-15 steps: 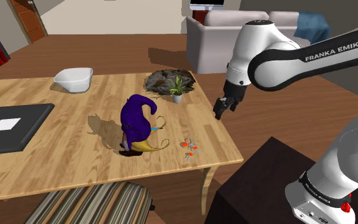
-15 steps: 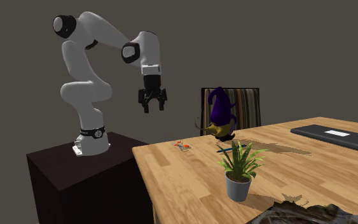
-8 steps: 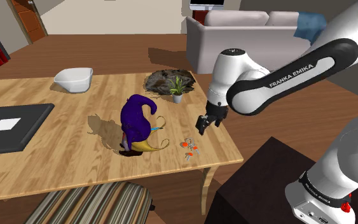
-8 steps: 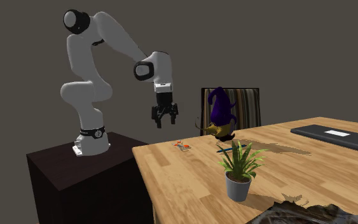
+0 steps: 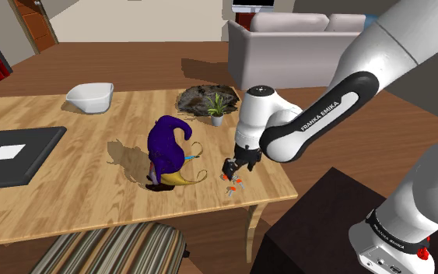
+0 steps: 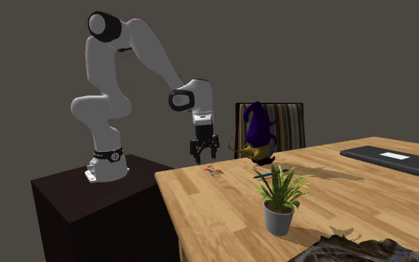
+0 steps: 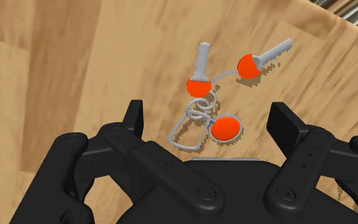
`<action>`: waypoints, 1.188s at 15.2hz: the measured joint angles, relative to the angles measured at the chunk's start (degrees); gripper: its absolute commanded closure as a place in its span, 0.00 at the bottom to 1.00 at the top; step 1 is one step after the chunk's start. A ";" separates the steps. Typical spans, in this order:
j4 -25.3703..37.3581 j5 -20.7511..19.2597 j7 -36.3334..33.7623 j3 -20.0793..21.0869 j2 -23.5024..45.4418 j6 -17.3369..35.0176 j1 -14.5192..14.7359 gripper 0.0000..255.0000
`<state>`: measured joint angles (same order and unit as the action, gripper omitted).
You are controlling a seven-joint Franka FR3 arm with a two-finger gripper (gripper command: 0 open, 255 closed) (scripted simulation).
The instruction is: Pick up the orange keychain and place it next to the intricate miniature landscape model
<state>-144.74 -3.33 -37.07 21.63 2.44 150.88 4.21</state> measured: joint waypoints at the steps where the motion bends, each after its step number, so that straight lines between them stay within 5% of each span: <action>1: 0.05 -0.71 -0.63 -0.08 0.89 0.78 0.04 0.00; 12: 0.41 -5.34 -4.07 -1.34 6.01 5.12 0.58 0.00; 13: 0.41 -5.34 -4.07 -1.34 6.01 5.12 0.58 1.00; 18: 0.36 -5.34 -4.03 -1.45 5.66 4.81 0.47 1.00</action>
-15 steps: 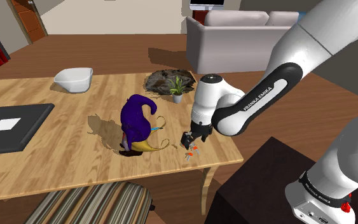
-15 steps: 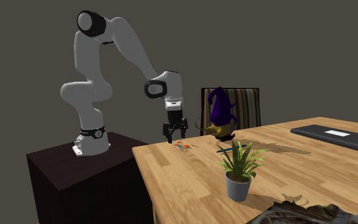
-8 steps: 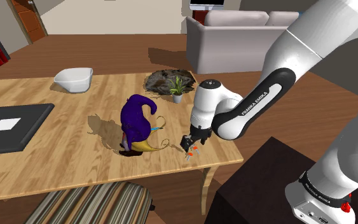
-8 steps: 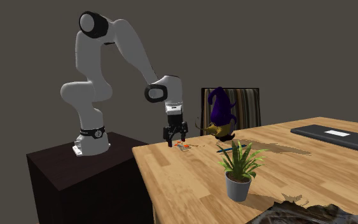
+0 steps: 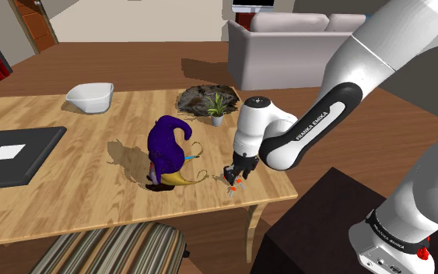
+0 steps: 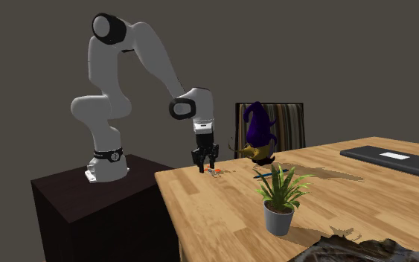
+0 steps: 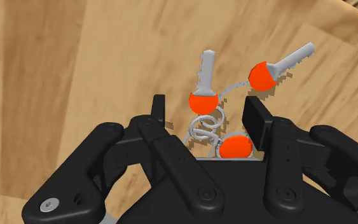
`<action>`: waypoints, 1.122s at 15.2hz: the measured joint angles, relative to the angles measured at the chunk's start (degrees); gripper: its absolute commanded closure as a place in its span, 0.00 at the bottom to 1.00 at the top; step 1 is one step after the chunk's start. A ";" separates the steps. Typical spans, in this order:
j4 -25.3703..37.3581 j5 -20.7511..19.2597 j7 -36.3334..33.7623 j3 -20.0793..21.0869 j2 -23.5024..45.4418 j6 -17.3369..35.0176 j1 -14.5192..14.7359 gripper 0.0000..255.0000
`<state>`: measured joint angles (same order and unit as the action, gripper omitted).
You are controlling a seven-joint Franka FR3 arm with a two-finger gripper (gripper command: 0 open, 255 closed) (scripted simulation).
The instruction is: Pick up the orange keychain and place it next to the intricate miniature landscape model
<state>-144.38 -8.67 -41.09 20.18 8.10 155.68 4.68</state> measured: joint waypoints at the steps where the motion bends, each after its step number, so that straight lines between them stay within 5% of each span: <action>1: -0.02 0.04 0.05 -0.01 -0.05 0.00 -0.03 1.00; 6: 0.02 0.31 0.26 -0.01 -0.32 -0.28 -0.15 1.00; 17: 0.79 7.64 5.57 1.80 -8.50 -8.49 -0.55 1.00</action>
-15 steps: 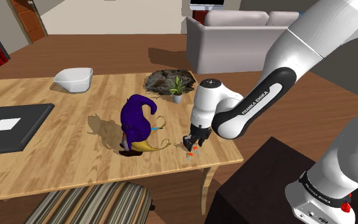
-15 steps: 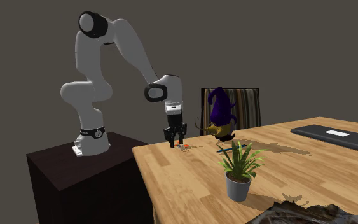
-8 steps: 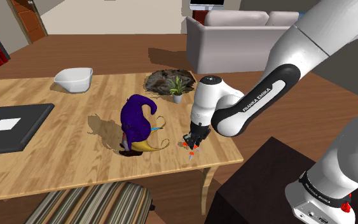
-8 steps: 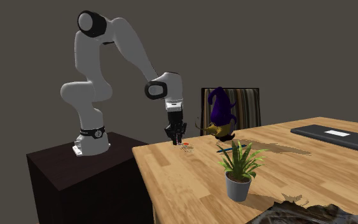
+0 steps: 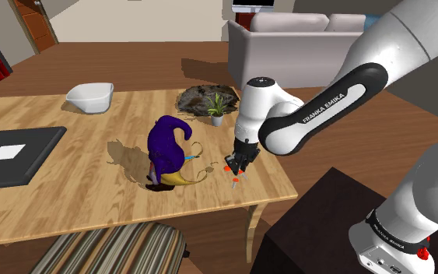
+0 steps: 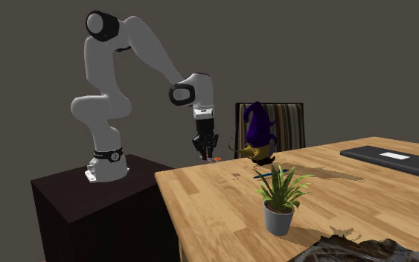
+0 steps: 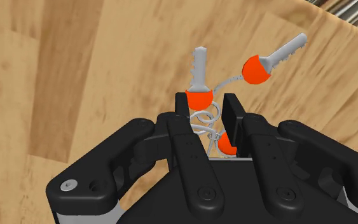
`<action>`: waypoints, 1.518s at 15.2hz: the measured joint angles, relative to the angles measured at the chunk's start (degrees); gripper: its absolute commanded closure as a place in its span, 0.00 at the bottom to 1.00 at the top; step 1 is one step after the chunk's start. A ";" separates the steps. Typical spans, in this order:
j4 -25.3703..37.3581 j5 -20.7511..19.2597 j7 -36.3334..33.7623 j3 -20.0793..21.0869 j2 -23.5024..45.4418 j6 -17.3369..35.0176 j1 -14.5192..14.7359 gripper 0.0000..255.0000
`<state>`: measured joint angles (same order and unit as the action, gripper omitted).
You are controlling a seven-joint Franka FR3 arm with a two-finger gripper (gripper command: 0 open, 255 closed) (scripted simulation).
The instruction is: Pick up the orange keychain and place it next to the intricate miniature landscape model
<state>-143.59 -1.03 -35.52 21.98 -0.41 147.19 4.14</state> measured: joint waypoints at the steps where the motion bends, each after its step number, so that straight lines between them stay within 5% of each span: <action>1: 0.05 0.55 0.41 0.02 -0.80 -0.79 0.03 1.00; 12: 2.72 4.31 3.23 -0.45 -7.58 -9.82 0.49 1.00; 23: 25.82 -3.64 4.40 -3.54 10.88 -15.52 -2.59 1.00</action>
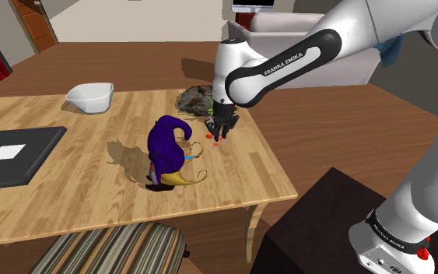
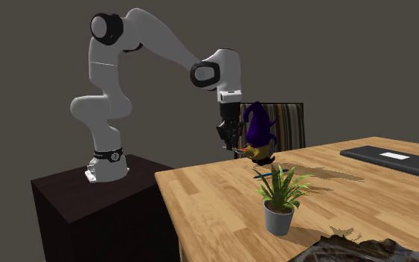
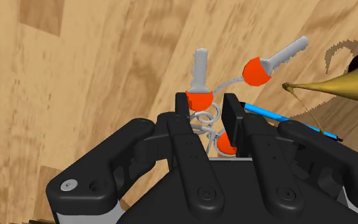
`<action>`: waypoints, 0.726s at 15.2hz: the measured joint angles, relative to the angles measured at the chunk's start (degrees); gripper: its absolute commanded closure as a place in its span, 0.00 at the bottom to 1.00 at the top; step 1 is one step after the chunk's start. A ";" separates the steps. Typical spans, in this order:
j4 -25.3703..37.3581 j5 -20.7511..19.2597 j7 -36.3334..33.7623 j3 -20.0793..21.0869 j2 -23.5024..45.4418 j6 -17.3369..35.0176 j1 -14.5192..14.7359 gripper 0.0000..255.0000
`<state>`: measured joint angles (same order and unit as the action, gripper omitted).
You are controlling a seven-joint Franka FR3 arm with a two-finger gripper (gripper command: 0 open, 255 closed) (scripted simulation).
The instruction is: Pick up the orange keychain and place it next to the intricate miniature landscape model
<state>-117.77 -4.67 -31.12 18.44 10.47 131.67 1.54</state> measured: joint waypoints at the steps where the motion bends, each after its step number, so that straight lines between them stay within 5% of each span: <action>1: 2.44 -0.62 0.43 -0.42 2.08 -0.46 -0.21 1.00; 11: 35.41 -4.85 3.37 -3.49 23.98 -12.05 1.10 1.00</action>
<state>-82.36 -9.52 -27.76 14.95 34.45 119.63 2.64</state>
